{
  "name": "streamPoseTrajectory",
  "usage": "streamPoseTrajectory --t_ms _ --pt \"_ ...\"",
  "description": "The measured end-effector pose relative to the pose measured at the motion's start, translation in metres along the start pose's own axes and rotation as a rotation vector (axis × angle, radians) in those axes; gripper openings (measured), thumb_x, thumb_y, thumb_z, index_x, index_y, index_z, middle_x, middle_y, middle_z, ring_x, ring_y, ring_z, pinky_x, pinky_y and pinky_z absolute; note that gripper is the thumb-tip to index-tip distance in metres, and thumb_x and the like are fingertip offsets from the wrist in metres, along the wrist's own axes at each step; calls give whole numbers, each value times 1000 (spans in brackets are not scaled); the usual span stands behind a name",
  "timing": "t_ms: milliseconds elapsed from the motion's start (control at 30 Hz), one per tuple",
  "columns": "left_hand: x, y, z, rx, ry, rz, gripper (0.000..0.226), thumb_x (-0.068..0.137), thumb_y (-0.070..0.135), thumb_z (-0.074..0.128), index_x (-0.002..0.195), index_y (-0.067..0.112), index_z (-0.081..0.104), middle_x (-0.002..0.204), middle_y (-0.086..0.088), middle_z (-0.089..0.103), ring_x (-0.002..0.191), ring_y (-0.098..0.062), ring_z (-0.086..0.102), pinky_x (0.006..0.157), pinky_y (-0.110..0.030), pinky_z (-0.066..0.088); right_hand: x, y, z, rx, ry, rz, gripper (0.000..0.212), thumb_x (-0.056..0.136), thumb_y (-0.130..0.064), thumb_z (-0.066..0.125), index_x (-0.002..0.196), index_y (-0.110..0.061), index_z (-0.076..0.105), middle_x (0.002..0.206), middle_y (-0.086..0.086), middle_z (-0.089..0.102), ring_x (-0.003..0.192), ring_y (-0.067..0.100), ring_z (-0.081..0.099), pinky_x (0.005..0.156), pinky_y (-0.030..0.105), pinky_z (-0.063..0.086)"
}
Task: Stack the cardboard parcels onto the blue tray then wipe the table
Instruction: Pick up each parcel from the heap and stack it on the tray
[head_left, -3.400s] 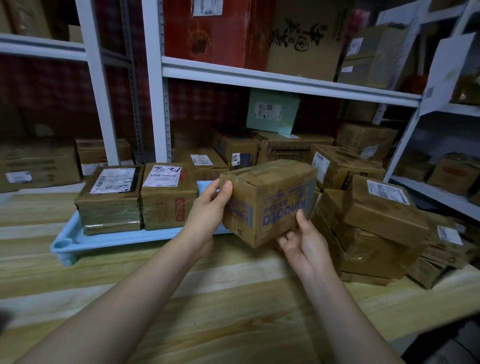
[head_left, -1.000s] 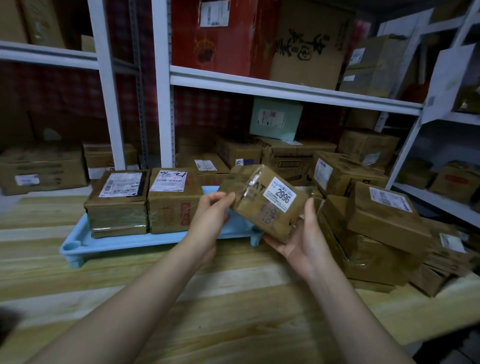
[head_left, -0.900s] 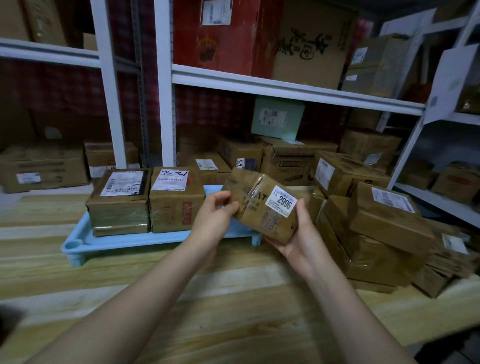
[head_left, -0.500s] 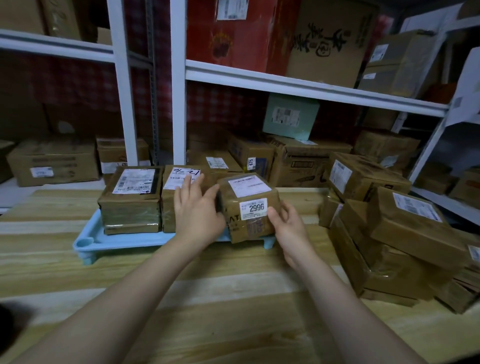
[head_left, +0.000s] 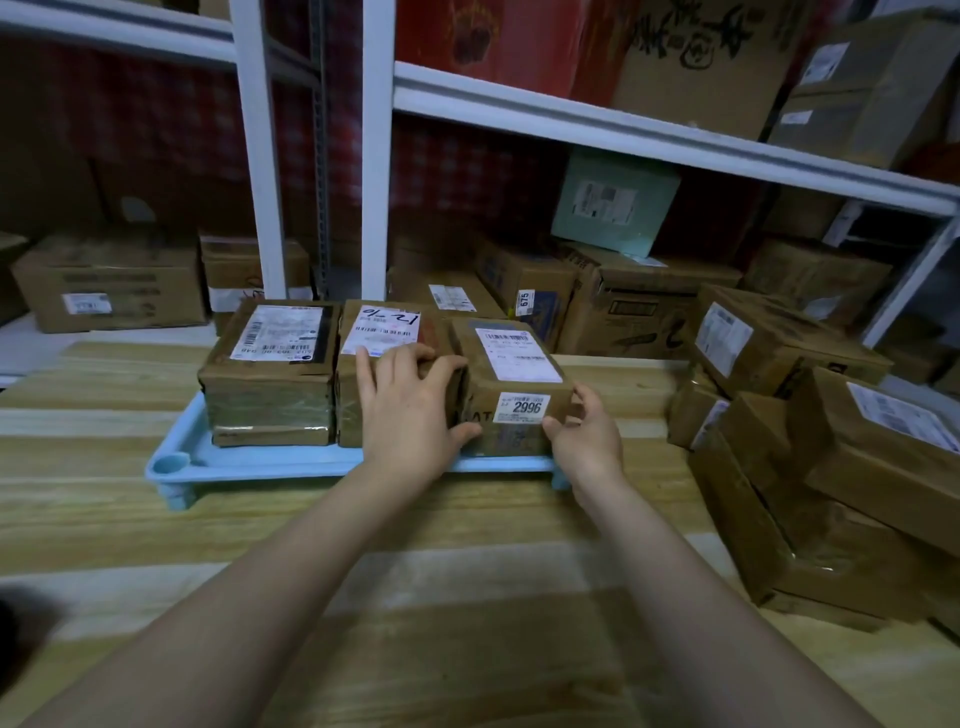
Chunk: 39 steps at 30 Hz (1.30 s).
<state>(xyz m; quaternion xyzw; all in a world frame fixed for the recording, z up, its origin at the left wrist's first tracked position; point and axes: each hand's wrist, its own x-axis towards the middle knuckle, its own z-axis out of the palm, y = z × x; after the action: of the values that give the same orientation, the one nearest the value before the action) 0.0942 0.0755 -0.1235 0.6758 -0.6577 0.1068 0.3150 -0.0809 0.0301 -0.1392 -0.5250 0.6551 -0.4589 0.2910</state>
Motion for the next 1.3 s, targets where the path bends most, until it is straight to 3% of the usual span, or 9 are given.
streamPoseTrajectory --t_ms 100,233,467,700,867,967,1033,1167,1300 --pt "2 -3 7 20 49 6 66 70 47 78 130 36 52 130 0 43 131 -22 34 119 -50 -5 8 7 8 -151 26 -15 47 90 -25 66 135 -33 54 116 -4 66 115 25 59 101 42 48" --pt "3 -4 13 38 96 8 63 69 36 81 126 34 56 125 0 46 127 -25 39 119 -48 -3 11 8 12 -202 73 28 40 92 -37 64 130 -30 56 98 -14 62 120 24 53 105 46 42" --pt "-1 -6 13 51 114 34 65 67 31 82 126 32 56 125 -2 49 126 -26 41 120 -50 2 12 11 15 -247 50 28 38 92 -34 62 130 -29 61 117 -10 69 126 22 48 103 34 41" --pt "-7 15 3 12 70 1 69 71 31 79 134 24 51 137 -8 41 136 -28 30 118 -49 -2 -12 1 -3 -181 -83 24 68 92 -28 64 152 -20 33 151 5 44 142 28 35 115 37 33" --pt "-13 63 -2 -156 101 47 59 77 28 75 131 18 55 133 -11 46 132 -31 35 119 -48 7 -33 -3 -42 -121 -10 -101 45 93 -27 62 137 -21 53 139 3 54 123 21 53 106 33 42" --pt "-18 104 -5 -356 34 11 54 83 29 68 134 23 52 130 -10 48 127 -30 37 115 -44 20 -48 -8 -83 -45 83 -242 30 93 -16 61 123 -18 63 123 0 65 97 10 60 91 25 48" --pt "-22 134 -4 -457 -43 -18 51 87 32 64 135 28 49 130 -7 48 125 -29 40 110 -41 27 -60 -10 -117 -9 185 -330 25 93 -11 59 116 -19 66 113 -2 68 92 8 61 88 25 50" --pt "-30 185 6 -583 -171 -11 45 90 38 59 133 31 51 130 -4 55 125 -27 46 108 -42 34 -80 -10 -174 -1 427 -448 21 94 -9 58 107 -23 67 105 -8 66 94 4 59 83 15 47" --pt "-37 230 8 -747 -308 -8 43 93 37 58 134 25 54 128 -4 60 124 -23 50 106 -40 38 -87 3 -214 -85 752 -421 23 92 -12 59 112 -21 64 116 -4 54 114 10 45 86 6 29"
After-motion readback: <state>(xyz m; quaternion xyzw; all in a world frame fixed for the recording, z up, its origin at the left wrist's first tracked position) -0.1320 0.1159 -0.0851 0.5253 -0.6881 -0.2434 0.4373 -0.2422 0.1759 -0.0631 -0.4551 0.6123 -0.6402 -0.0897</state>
